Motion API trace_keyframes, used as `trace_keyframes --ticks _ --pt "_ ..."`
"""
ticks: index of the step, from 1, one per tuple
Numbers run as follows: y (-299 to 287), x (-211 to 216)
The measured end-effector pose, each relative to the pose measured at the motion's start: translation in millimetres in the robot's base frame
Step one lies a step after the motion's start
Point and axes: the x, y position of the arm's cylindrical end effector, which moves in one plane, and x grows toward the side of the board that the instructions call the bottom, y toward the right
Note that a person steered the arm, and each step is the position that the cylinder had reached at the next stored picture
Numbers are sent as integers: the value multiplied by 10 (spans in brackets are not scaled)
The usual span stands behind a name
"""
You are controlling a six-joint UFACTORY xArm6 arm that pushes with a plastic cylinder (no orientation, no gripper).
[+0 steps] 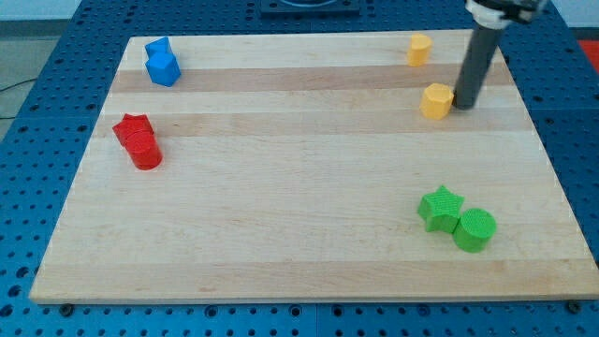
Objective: Move the yellow heart towards the left of the yellow hexagon
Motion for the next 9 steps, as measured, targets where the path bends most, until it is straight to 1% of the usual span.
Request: trace_keyframes --ticks 1,2,3,4,5,6,7,8,9 --pt "-195 241" --pt "-344 -197" --pt "-360 -638" --pt "-107 -317" --pt "405 -988" --pt "342 -1823" --pt "-161 -1564" --pt "-923 -1052" --pt "-899 -1004"
